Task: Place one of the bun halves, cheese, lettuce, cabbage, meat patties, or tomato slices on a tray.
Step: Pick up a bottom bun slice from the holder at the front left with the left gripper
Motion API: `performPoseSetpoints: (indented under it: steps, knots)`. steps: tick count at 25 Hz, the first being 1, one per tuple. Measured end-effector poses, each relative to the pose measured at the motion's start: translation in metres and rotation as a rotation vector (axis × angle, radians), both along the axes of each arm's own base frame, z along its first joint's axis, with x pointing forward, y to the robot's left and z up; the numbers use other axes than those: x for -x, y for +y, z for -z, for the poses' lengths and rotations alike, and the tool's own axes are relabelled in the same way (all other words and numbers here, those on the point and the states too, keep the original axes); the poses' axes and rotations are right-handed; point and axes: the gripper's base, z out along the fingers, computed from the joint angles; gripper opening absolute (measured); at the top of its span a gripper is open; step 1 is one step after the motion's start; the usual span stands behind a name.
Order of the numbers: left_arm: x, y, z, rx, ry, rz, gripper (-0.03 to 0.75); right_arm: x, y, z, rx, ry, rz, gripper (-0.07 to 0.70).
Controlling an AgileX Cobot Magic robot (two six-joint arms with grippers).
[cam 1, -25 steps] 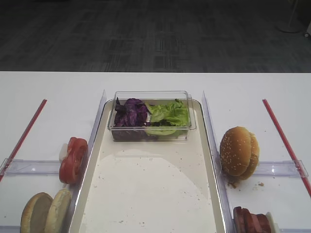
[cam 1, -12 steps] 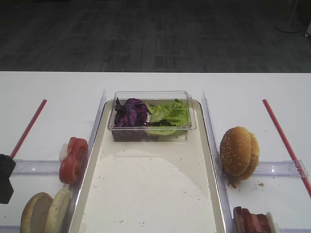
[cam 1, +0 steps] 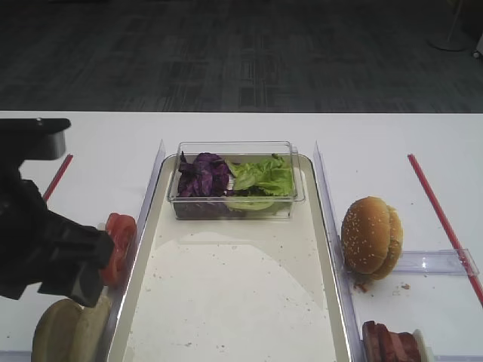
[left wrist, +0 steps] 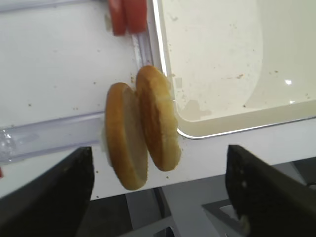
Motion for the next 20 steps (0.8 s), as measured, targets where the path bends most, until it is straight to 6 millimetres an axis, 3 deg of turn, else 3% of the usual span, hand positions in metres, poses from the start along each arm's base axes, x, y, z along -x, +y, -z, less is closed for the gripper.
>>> performPoseSetpoints:
  steps: [9, 20]
  knots:
    - [0.0, -0.037, 0.028, -0.033, 0.077, 0.043, 0.509, 0.0, 0.0, 0.0, 0.0, 0.0, 0.0, 0.678]
    - [-0.004, -0.044, 0.036, -0.033, 0.081, 0.033, 0.509, 0.0, 0.0, 0.0, 0.0, 0.0, 0.0, 0.678]
